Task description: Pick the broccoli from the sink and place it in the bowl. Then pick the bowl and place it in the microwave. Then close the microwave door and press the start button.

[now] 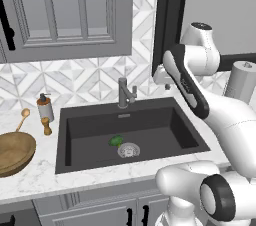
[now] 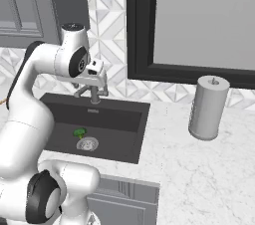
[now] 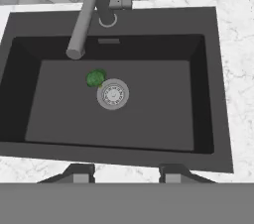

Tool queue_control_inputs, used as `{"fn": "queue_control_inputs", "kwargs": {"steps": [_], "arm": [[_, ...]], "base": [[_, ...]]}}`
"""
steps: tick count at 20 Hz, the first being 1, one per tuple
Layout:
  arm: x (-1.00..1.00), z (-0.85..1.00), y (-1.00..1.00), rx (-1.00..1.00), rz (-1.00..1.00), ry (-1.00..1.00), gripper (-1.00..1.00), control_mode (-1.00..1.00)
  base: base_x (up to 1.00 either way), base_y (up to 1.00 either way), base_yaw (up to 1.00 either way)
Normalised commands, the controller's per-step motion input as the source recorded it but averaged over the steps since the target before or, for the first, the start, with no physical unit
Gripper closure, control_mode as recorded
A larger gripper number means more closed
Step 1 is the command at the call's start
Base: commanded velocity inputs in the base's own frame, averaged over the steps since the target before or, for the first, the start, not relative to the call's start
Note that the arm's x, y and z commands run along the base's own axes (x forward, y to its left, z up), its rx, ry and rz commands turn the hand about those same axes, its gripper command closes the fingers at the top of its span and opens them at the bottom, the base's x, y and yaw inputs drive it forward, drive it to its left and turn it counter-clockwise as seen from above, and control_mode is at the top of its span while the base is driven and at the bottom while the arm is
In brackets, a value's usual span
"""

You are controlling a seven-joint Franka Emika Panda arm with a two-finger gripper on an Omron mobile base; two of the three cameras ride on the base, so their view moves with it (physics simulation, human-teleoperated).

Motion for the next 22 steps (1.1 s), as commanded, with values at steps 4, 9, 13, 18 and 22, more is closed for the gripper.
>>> {"fn": "queue_control_inputs", "kwargs": {"steps": [4,9,13,18,22], "arm": [[-0.18,-0.21,0.0,0.0,0.0,0.02,-1.0,-1.0],[-0.09,-0.67,0.94,-0.18,-0.08,0.07,-1.0,-1.0],[0.0,-0.91,1.0,-0.27,-0.11,0.0,-1.0,-1.0],[0.24,-0.86,0.99,-0.31,-0.07,0.02,-1.0,-1.0],[0.9,-0.49,0.62,-0.26,0.0,0.25,-1.0,-1.0]], "base": [[0.0,0.0,0.0],[0.0,0.0,0.0],[0.0,0.0,0.0],[0.0,0.0,0.0],[0.0,0.0,0.0]]}}
